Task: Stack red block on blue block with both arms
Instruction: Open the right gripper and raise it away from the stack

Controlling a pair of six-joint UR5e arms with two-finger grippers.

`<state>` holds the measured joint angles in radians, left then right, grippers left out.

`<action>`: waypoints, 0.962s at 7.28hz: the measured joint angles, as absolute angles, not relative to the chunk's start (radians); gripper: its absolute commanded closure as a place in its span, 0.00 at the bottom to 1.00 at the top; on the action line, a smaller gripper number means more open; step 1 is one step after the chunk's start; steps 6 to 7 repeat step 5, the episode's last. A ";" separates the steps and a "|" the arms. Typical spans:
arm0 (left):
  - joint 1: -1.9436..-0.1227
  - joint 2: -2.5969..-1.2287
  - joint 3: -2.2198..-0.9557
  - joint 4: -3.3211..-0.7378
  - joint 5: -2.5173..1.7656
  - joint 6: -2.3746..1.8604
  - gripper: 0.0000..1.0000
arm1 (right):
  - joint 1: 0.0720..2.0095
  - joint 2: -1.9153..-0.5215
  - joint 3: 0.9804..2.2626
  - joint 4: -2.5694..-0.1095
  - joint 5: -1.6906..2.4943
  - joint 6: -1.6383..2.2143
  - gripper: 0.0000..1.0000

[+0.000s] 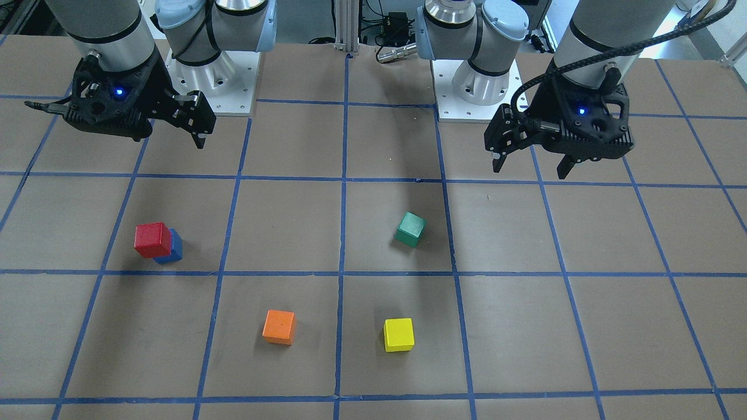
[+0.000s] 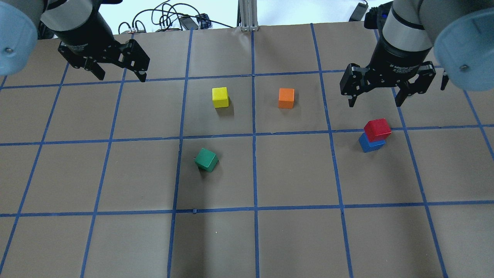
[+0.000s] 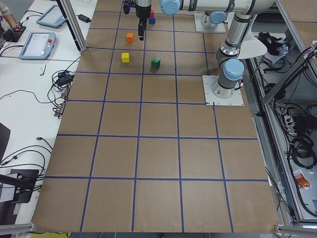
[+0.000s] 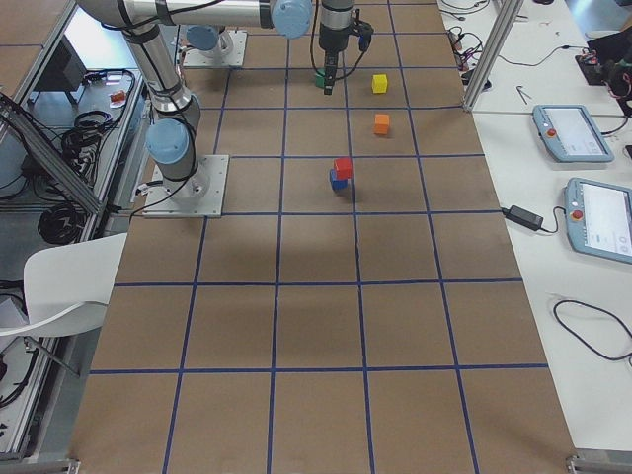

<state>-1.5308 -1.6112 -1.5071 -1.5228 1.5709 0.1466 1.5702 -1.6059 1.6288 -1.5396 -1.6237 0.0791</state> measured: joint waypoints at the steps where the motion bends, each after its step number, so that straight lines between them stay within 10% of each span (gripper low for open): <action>1: -1.531 -1.611 -1.507 -1.522 1.571 0.145 0.00 | 1.571 -1.608 1.629 -1.537 -1.623 0.074 0.00; 7: -1.531 -1.612 -1.507 -1.520 1.572 0.144 0.00 | 1.571 -1.615 1.630 -1.534 -1.626 0.070 0.00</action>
